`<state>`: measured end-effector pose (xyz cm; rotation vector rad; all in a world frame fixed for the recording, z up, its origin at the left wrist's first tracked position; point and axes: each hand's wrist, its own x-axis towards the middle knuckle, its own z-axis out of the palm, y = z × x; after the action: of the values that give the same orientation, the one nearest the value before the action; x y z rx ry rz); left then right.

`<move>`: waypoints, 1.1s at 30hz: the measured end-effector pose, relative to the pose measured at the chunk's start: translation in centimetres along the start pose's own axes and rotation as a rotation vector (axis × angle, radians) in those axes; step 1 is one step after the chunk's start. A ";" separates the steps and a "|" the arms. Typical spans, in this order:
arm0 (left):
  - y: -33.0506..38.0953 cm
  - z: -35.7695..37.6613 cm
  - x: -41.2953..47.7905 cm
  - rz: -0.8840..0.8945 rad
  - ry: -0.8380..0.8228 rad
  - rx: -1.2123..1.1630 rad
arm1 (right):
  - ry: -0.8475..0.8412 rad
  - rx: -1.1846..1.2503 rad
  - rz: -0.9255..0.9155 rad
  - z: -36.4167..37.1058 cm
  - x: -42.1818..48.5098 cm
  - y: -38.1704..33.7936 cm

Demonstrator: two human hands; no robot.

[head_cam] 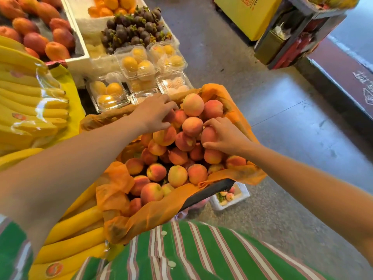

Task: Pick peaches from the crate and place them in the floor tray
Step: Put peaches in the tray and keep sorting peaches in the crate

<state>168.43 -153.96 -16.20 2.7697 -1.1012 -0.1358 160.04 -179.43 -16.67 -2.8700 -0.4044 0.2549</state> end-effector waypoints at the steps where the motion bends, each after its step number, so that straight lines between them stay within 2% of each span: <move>1: -0.2 0.0 0.2 -0.001 -0.015 0.004 | 0.004 -0.009 -0.005 -0.1 0.1 0.0; 4: -0.3 -0.2 0.6 0.020 -0.078 0.060 | -0.019 -0.052 -0.020 0.0 0.4 0.1; 7: -0.4 -0.4 1.0 0.039 -0.129 0.150 | 0.007 0.006 -0.033 0.0 0.4 0.3; 15: -1.0 -0.7 0.6 0.059 -0.115 0.296 | 0.100 0.144 -0.001 -0.5 -0.3 0.2; 19: -1.5 -1.4 -1.3 0.048 -0.015 0.112 | 0.160 0.239 -0.054 -1.0 -0.8 -1.0; 21: -1.5 -1.9 -2.3 0.067 -0.021 0.005 | 0.151 0.309 -0.109 -0.9 -1.0 -1.9; 24: -1.4 -2.4 -4.4 0.081 -0.089 -0.047 | 0.048 0.392 -0.231 -0.1 -1.4 -4.2; 27: -1.3 -1.9 -6.6 0.061 -0.251 -0.077 | -0.104 0.395 -0.302 1.7 -1.6 -6.3; 30: -0.8 -0.8 -8.3 0.063 -0.455 -0.025 | -0.205 0.366 -0.307 3.9 -1.4 -7.8; 33: 0.1 0.7 -8.8 0.075 -0.537 0.048 | -0.258 0.368 -0.303 5.4 -1.2 -9.0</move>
<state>161.87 -148.01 -16.67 2.8003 -1.3252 -0.8955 155.56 -170.29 -19.47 -2.3838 -0.7447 0.5786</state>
